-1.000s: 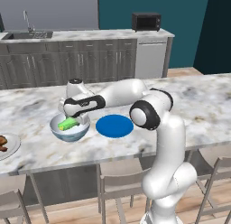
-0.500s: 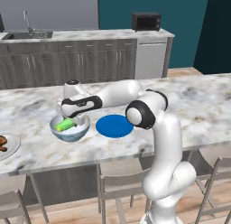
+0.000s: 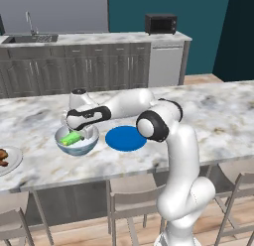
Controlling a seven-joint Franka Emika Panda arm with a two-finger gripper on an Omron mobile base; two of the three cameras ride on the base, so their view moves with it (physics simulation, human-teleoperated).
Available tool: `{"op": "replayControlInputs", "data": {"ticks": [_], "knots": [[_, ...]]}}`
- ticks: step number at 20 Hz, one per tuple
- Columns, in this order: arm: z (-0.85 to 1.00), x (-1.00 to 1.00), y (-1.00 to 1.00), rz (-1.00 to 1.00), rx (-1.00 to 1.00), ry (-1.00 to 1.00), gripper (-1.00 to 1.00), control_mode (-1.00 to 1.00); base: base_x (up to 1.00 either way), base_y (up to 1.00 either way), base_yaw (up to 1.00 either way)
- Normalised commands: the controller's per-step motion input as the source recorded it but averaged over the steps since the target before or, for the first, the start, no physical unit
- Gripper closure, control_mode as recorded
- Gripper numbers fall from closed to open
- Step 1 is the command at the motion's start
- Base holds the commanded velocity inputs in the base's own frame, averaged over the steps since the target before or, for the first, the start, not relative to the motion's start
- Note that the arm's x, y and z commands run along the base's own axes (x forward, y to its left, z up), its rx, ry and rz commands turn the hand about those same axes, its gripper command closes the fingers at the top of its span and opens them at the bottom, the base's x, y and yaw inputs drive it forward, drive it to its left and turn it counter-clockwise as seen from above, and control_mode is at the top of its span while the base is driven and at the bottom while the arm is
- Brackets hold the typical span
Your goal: Pick the chicken drumstick and corn from their plates and place them in the bowl. Then put the bowl in the fridge.
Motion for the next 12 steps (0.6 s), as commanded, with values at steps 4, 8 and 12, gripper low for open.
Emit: {"op": "replayControlInputs", "data": {"ticks": [4,8,12], "knots": [[-0.11,0.0,0.0,0.0,0.0,0.01,-1.0,-1.0,0.0,0.0,0.0],[-0.1,0.0,0.0,0.0,0.0,0.03,-1.0,-1.0,0.0,0.0,0.0],[-0.05,0.0,0.0,0.0,0.0,0.02,-1.0,-1.0,0.0,0.0,0.0]]}}
